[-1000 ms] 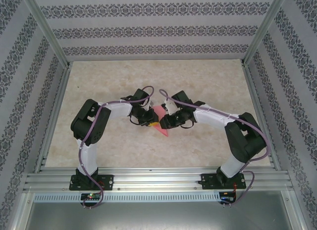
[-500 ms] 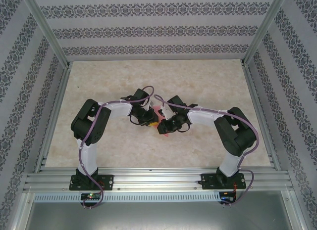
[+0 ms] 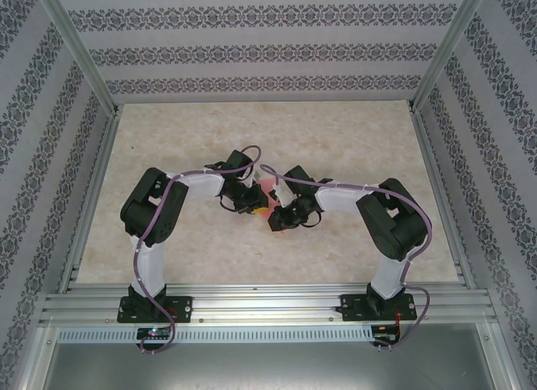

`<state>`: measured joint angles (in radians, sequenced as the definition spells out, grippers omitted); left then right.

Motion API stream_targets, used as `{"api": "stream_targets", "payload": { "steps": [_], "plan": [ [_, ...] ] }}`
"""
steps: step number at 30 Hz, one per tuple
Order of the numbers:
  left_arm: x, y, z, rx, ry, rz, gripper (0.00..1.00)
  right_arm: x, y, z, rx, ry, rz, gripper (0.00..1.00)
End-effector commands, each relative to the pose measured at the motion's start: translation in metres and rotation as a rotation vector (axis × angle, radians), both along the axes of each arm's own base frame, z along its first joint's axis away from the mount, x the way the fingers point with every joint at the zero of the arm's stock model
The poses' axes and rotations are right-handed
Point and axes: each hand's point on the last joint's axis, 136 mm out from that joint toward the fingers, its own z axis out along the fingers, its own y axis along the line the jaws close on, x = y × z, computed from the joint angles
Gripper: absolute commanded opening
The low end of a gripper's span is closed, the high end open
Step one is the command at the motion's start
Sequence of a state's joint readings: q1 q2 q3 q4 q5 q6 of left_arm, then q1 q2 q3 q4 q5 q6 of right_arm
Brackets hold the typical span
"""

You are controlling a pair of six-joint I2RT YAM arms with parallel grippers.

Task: Fold a paper plane with a square sheet of paper (fold left side to right side)
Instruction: Third fold the triangle at the center of the table.

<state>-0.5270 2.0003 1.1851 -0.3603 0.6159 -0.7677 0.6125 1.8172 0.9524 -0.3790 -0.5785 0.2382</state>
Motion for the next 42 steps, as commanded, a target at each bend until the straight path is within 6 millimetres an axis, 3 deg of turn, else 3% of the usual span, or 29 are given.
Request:
{"api": "stream_targets", "payload": {
  "steps": [1,10,18,26,28,35,42],
  "plan": [
    [-0.017,0.023,-0.045,0.166,0.067,0.005,0.17,-0.006,-0.01,-0.015,-0.033,0.033,-0.004,0.18],
    [-0.018,0.026,-0.047,0.182,0.071,0.008,0.17,-0.029,-0.03,-0.026,-0.057,0.101,-0.067,0.12],
    [-0.017,0.026,-0.047,0.183,0.066,0.003,0.17,-0.05,-0.04,-0.023,-0.036,0.13,-0.109,0.09],
    [-0.016,0.025,-0.044,0.18,0.058,-0.003,0.17,-0.014,-0.012,0.048,0.085,0.011,-0.092,0.09],
    [-0.015,0.024,-0.043,0.176,0.054,-0.004,0.17,-0.003,-0.003,0.056,0.107,-0.007,-0.093,0.09],
    [-0.014,0.022,-0.042,0.174,0.049,-0.009,0.17,0.025,0.009,0.036,0.047,-0.017,-0.111,0.09],
    [-0.012,0.022,-0.042,0.174,0.05,-0.01,0.17,0.023,0.004,0.004,-0.028,0.031,-0.113,0.09]
  ]
}}
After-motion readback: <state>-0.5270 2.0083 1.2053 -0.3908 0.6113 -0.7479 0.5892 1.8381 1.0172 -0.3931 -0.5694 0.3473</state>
